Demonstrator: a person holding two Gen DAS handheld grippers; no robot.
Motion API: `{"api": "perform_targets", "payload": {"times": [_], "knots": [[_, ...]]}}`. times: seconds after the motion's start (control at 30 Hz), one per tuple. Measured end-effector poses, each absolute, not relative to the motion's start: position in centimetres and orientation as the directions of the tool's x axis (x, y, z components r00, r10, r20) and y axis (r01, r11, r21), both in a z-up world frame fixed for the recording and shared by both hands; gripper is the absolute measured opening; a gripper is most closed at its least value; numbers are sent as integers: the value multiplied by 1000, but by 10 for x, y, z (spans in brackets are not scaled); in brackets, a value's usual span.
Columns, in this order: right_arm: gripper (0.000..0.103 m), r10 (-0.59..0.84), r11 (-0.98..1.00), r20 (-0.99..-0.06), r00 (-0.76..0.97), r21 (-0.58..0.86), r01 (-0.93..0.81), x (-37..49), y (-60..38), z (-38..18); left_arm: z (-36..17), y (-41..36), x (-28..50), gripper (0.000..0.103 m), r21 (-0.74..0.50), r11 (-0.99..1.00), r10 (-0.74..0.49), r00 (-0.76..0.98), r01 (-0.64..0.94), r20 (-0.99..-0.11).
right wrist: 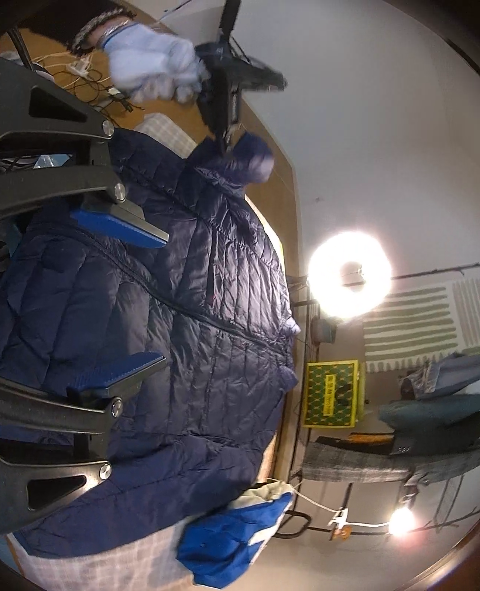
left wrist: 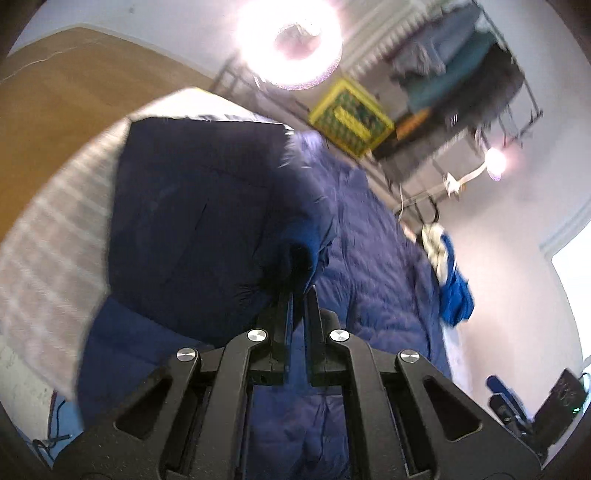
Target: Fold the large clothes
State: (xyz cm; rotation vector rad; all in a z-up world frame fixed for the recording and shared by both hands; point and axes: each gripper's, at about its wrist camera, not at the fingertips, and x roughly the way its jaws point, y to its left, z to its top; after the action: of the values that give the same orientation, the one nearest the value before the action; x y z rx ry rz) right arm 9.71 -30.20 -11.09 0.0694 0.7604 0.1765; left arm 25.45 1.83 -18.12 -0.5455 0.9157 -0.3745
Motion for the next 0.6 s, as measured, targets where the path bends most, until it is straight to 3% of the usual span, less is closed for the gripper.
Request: {"api": "perform_targets", "payload": {"times": [0.37, 0.47, 0.6], "knots": [[60, 165, 983, -730, 663, 176, -50, 115, -336, -139, -241, -43, 279, 4, -552, 829, -534, 425, 94, -731], [60, 179, 980, -740, 648, 193, -51, 123, -337, -145, -226, -45, 273, 36, -558, 818, -557, 428, 139, -711], [61, 237, 967, -748, 620, 239, -81, 143, -329, -153, -195, -27, 249, 37, -518, 830, -545, 493, 206, -678]]}}
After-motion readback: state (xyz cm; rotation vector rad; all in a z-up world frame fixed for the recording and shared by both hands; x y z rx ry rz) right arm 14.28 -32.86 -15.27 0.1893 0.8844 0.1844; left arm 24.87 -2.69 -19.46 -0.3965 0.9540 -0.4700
